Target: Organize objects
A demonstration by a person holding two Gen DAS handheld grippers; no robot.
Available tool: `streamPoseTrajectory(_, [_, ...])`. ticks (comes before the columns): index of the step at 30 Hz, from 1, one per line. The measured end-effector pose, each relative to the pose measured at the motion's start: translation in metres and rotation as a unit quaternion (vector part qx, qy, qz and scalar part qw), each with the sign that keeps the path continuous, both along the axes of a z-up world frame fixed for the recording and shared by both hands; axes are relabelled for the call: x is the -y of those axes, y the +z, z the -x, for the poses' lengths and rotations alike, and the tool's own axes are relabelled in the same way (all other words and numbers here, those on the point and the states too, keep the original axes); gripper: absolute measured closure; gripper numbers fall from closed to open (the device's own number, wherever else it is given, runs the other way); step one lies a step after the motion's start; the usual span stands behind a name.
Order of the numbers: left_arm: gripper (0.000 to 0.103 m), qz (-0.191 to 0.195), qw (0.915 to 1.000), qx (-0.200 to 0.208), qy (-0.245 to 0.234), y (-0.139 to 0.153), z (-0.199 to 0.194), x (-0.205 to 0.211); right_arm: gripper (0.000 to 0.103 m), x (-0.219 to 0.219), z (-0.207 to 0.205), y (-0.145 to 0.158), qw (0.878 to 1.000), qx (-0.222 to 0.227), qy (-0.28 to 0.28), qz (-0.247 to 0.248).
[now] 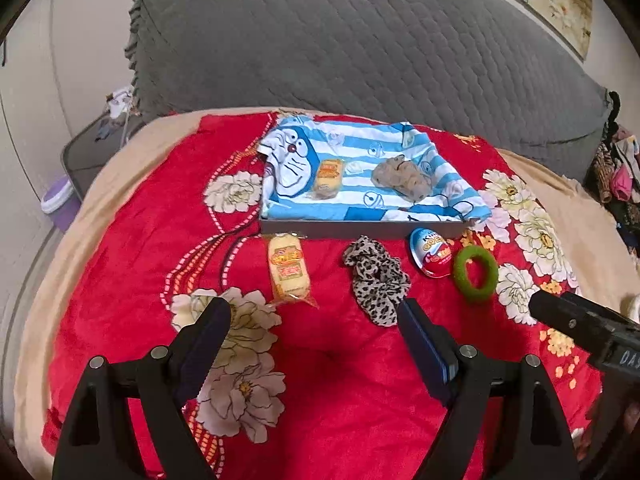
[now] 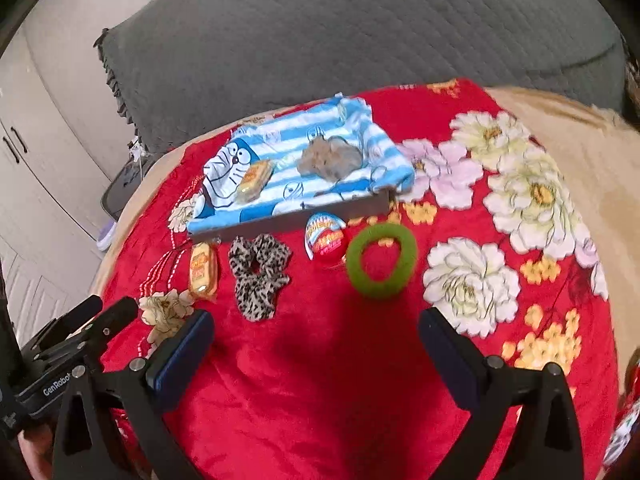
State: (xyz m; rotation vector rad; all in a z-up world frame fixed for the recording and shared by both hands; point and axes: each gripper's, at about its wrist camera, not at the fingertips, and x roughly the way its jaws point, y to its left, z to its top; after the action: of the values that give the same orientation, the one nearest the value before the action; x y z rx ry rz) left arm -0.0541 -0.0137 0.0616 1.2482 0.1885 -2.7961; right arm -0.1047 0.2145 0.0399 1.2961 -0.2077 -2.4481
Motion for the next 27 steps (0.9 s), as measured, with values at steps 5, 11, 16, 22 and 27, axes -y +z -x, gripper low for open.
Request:
streamPoseTrajectory(5, [0.017,-0.001,1.0,-0.001,-0.002,-0.001,-0.009,-0.002,0.0,0.004,-0.006,0.005,1.0,-0.006,-0.006,-0.012])
streamPoseTrajectory(11, [0.017,0.004,1.0,-0.007,-0.005,0.004,-0.017,-0.007,0.0,0.002,-0.015,0.018,0.999,-0.018,0.005,0.028])
streamPoseTrajectory(16, [0.017,0.003,0.9999,-0.009,-0.008,0.007,-0.024,-0.009,0.0,0.006,-0.03,0.039,0.997,-0.071,0.029,0.022])
streamPoseTrajectory(22, [0.017,0.006,0.9998,-0.017,-0.009,0.015,-0.028,-0.012,0.0,0.011,-0.039,0.05,0.995,-0.096,0.034,-0.001])
streamPoseTrajectory(27, [0.017,0.007,0.9998,-0.017,-0.012,0.017,-0.031,-0.014,0.0,0.012,-0.04,0.048,0.994,-0.1,0.027,-0.044])
